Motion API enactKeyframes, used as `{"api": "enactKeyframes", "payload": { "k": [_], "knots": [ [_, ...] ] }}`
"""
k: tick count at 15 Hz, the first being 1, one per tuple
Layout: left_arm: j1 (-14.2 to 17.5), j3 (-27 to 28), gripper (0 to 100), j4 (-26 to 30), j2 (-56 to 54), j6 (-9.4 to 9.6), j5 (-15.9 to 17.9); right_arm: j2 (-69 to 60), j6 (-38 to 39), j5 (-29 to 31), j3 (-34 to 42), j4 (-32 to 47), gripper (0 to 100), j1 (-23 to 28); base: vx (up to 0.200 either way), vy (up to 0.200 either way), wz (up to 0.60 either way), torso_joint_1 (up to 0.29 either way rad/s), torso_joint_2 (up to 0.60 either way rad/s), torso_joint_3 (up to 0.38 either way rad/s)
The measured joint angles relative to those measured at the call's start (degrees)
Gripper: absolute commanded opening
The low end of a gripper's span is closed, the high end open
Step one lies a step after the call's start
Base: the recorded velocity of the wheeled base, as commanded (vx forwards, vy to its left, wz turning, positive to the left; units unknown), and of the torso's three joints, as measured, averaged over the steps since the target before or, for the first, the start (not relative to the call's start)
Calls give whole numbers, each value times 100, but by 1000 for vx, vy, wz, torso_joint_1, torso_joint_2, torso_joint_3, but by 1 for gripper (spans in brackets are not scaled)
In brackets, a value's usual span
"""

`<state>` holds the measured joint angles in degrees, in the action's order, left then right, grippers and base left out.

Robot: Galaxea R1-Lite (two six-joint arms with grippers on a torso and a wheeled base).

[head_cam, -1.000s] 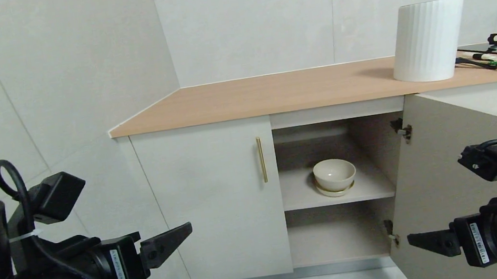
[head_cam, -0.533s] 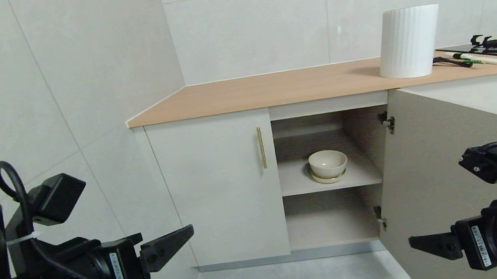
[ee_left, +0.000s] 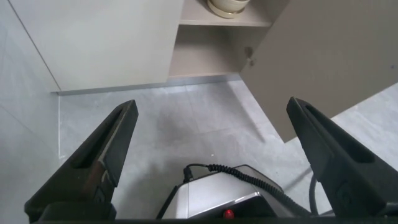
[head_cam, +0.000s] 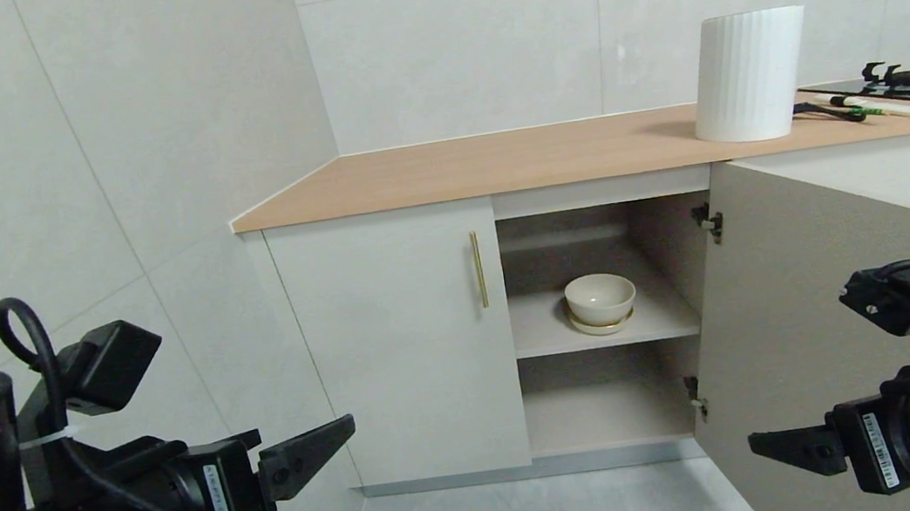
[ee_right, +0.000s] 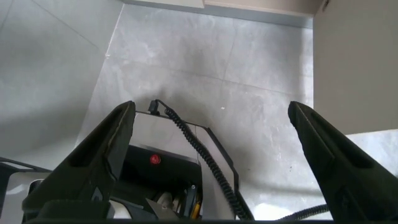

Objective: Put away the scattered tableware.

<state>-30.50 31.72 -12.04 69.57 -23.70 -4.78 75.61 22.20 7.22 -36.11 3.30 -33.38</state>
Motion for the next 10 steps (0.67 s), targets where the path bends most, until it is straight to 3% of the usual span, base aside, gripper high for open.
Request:
{"api": "enactKeyframes", "payload": {
  "k": [10],
  "knots": [
    [2,0,100,9,0,41,-12,-127,-219,347,-197,1041,100,55,0,-200,0,3,2,-1]
  ]
}}
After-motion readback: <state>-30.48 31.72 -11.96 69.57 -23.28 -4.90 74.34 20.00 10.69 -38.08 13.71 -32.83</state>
